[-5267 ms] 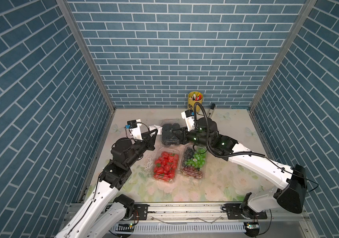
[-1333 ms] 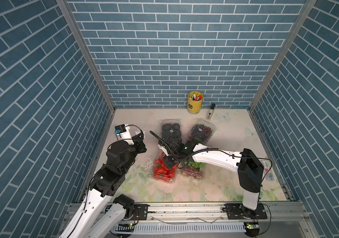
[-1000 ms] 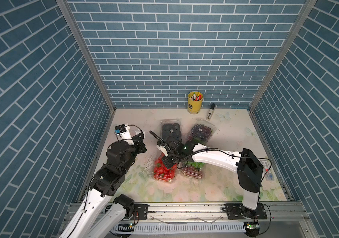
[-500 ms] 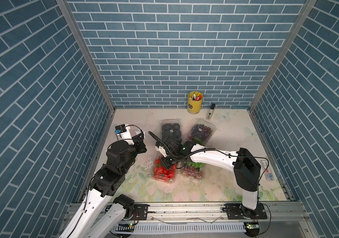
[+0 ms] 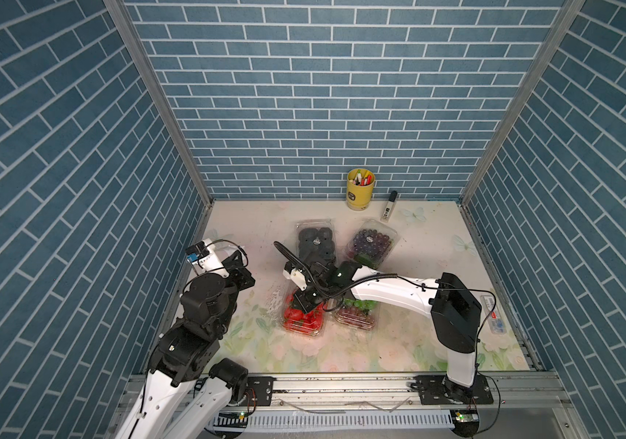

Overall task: Label fruit boxes
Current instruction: Stick the label on the fruit box.

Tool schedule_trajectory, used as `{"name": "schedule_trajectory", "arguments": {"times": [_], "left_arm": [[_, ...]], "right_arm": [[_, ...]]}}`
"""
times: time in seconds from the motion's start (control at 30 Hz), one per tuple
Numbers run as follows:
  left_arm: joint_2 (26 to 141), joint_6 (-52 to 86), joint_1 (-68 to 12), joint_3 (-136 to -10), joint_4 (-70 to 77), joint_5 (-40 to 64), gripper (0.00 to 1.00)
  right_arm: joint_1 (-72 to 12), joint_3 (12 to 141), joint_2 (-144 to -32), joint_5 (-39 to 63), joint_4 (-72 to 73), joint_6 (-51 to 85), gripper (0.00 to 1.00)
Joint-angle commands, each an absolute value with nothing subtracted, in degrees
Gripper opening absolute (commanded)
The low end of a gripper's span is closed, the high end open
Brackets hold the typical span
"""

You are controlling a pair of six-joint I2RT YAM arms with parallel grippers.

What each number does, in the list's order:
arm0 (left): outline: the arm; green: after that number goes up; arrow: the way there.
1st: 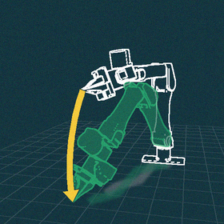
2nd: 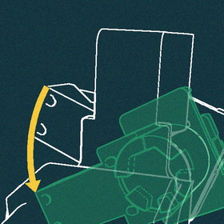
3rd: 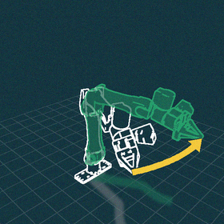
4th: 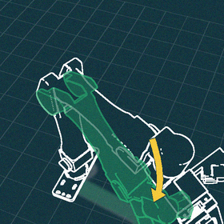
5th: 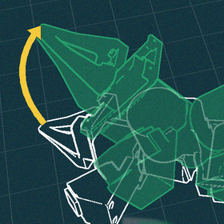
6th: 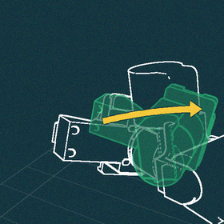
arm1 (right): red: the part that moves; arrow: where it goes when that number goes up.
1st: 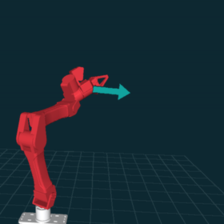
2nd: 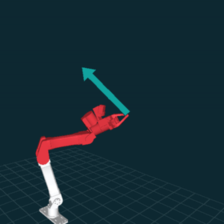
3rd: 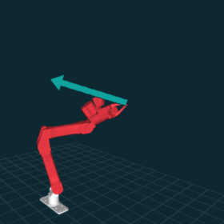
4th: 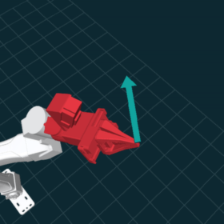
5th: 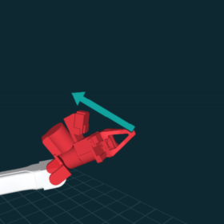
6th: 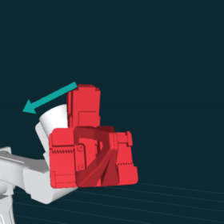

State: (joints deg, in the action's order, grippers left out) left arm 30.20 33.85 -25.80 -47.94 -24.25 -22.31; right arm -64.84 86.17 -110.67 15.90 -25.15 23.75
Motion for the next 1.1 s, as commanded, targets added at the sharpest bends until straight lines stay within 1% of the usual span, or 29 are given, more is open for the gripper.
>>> {"name": "schedule_trajectory", "arguments": {"times": [0.0,0.03,0.13,0.2,0.27,0.3,0.53,0.77,1.07], "left_arm": [[29.1,34.0,-25.9,-47.4,-25.9,-25.4,0.0],[29.0,34.0,-25.9,-47.5,-25.9,-25.5,0.0],[28.9,33.9,-25.9,-47.4,-25.6,-24.9,0.0],[29.1,33.9,-25.9,-47.4,-25.5,-24.5,0.0],[29.3,33.9,-25.9,-47.2,-25.2,-24.0,0.0],[29.4,34.0,-25.8,-47.2,-25.0,-23.8,0.0],[30.0,33.9,-25.8,-47.0,-24.6,-23.4,0.0],[30.2,33.9,-25.9,-46.9,-24.4,-23.2,0.0],[30.5,34.1,-25.8,-46.9,-24.4,-23.0,0.0]], "right_arm": [[-64.6,84.3,-107.4,15.9,-24.2,24.3,0.16],[-64.5,84.0,-106.5,15.6,-24.0,24.1,0.13],[-64.1,83.5,-104.2,13.5,-23.9,24.1,0.12],[-63.5,83.1,-103.5,12.9,-23.7,24.2,0.08],[-62.7,82.6,-103.7,12.8,-23.2,24.9,0.01],[-62.3,82.5,-104.1,13.3,-22.9,25.2,0.0],[-62.0,83.8,-107.6,16.4,-22.8,26.0,0.0],[-61.9,83.2,-109.4,17.4,-23.2,26.3,0.0],[-61.5,81.2,-109.6,14.9,-23.8,26.4,0.0]]}}
